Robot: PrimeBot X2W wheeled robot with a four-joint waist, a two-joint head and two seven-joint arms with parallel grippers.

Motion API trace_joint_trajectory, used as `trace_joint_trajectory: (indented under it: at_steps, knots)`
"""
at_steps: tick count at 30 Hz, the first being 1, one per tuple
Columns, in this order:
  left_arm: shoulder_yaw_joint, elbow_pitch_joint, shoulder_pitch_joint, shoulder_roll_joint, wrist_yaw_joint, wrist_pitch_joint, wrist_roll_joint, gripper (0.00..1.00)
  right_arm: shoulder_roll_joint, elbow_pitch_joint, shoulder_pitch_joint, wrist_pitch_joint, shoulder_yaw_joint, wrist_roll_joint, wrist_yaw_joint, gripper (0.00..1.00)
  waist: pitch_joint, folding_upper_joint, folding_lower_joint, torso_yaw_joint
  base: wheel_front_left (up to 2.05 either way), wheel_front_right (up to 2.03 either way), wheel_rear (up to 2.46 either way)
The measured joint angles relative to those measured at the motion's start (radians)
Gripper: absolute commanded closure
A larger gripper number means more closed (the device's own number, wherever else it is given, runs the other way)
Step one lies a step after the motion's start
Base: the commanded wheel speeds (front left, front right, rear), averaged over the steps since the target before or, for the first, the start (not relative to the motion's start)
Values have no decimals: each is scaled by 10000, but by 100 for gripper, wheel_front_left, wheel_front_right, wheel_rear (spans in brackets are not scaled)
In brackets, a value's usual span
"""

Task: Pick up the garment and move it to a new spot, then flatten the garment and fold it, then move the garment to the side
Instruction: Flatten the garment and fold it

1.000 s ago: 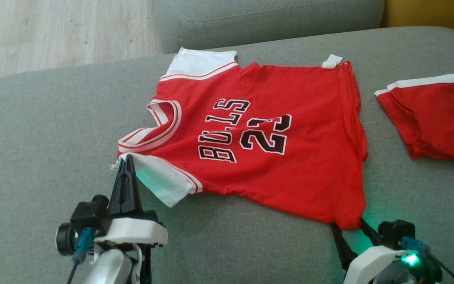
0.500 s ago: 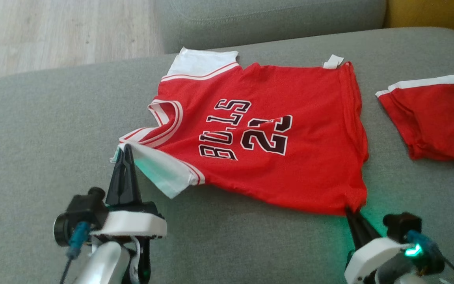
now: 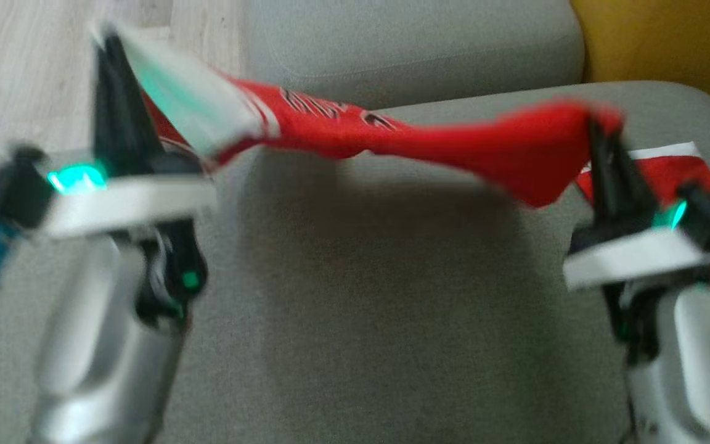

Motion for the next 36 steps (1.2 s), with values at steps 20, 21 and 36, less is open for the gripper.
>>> trace_joint_trajectory:
  at_steps: [20,21,36]
  knots:
    - [458,-911,-3989,1206,10,2265,113,100,-1584,-2458,-3983,2493,-201,911,0,100,626,0,2,25,0,0,0]
    - [453,-424,-4291,1340,-146,2261,194,100,-1486,-2080,-4347,2554,-226,1210,0,100,826,0,2,22,0,0,0]
    - [460,6654,-10186,1191,-1628,284,1129,100,-1346,5948,-11500,-761,81,907,0,100,3767,-1,6,327,0,0,0]
